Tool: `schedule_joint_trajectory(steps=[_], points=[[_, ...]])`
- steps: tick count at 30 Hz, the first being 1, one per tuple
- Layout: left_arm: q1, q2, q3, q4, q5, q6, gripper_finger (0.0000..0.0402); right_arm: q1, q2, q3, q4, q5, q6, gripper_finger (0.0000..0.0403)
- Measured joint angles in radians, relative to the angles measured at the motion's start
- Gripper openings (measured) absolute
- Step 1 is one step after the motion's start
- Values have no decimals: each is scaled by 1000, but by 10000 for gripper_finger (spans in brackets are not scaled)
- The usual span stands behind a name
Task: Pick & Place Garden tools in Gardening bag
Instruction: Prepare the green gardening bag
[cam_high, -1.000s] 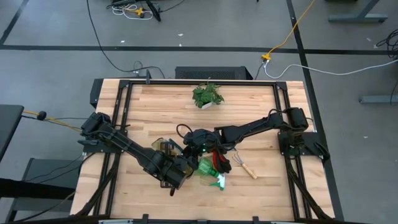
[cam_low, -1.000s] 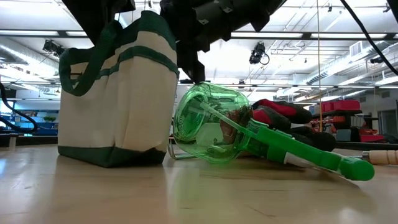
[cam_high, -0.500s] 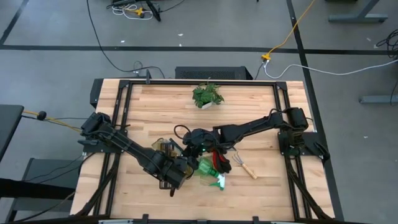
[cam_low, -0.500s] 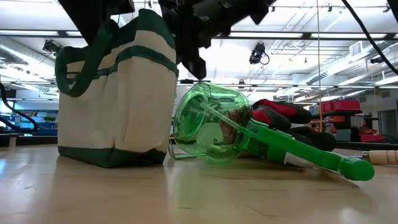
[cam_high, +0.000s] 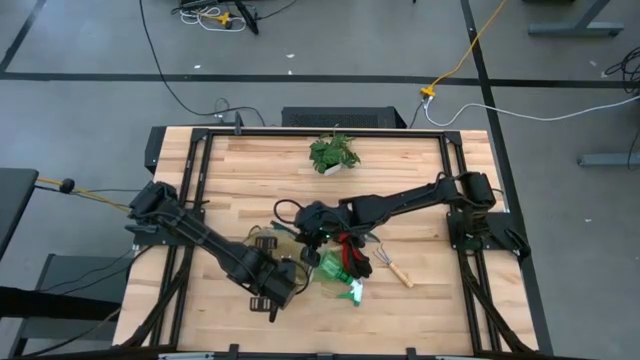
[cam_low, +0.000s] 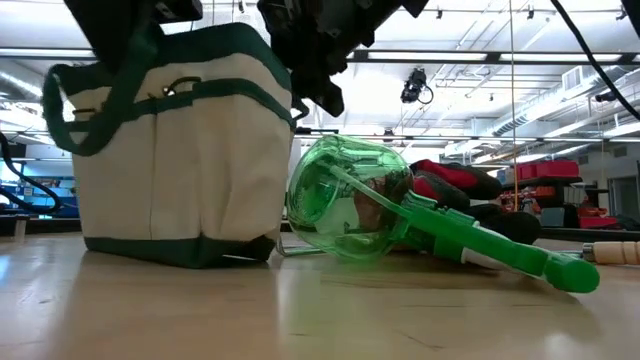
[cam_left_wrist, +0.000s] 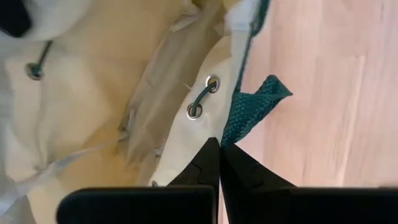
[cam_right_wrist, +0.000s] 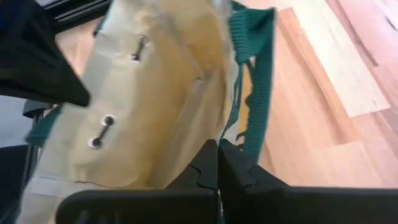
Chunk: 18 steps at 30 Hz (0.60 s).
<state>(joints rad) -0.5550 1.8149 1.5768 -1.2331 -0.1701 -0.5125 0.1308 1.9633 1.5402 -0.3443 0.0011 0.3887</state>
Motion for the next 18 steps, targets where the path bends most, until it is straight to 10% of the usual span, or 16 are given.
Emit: schedule_joint_trajectory(steps=[18], points=[[-22, 0, 0, 3, 94, 21, 4, -88, 0, 0, -80, 28, -6, 0]])
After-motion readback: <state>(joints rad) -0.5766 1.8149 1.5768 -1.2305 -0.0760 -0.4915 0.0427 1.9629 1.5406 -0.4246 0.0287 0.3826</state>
